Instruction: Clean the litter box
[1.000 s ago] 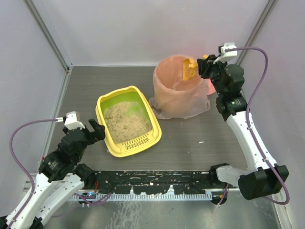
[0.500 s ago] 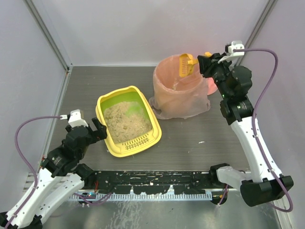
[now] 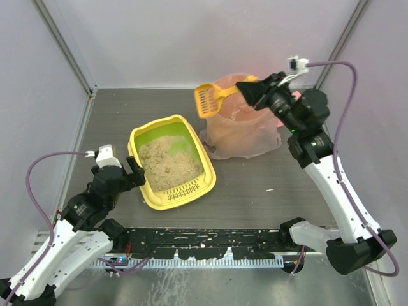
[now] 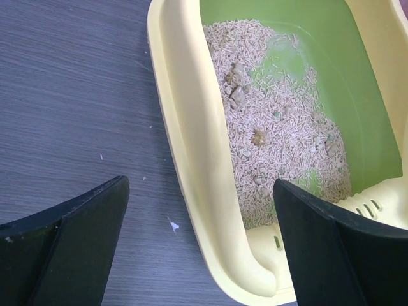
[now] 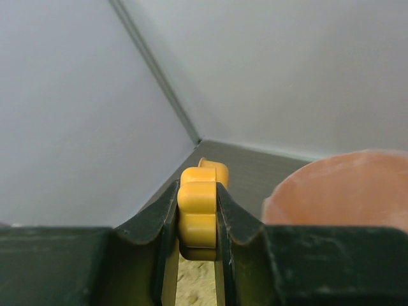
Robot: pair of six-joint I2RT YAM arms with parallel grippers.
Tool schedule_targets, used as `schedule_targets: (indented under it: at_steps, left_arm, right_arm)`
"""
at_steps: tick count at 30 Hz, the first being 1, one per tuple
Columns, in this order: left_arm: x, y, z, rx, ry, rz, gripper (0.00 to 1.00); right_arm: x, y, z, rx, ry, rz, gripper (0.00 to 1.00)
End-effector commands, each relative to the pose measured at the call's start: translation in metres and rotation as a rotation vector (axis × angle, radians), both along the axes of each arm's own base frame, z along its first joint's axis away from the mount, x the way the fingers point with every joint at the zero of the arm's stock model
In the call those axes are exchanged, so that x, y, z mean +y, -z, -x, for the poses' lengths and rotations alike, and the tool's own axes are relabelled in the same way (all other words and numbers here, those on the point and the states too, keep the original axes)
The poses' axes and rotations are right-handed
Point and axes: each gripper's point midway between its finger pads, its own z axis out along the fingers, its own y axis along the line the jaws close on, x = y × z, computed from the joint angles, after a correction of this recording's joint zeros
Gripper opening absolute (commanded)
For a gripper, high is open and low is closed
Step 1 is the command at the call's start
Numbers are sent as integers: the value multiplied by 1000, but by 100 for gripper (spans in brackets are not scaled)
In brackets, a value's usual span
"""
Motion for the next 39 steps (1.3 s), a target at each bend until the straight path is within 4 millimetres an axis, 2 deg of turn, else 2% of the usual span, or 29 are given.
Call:
schedule_targets:
  at_steps: [1,6,9,14,17,19,27,39]
  left_arm:
    - [-4,-20,-9,-51,-9,32,96]
    - [-4,-21,-10,-55,-8,28,92]
    - [-4,-19,-10,-50,-4,22,91]
    - [-8,-13,-9,-36,17,15,88]
    - [-12,-11,-10,-28,45,7,77]
    - [-15,-10,-10,-20,61,5,73]
    - [-18,0,-13,6,67,-7,75]
    - [-23,23,-25,64,52,-48,72]
  right_arm:
    - [55,10,16,53,-121,0,1]
    - [108,54,11,158,-134,70,1]
    - [140,89,4,243,-114,154,1]
    - [169,142,-9,317,-19,321,1]
    - [174,162,-22,331,26,345,1]
    - [179,171,-29,337,39,355,1]
    - [205,206,-43,392,6,380,1]
    - [221,246,-49,525,-109,298,1]
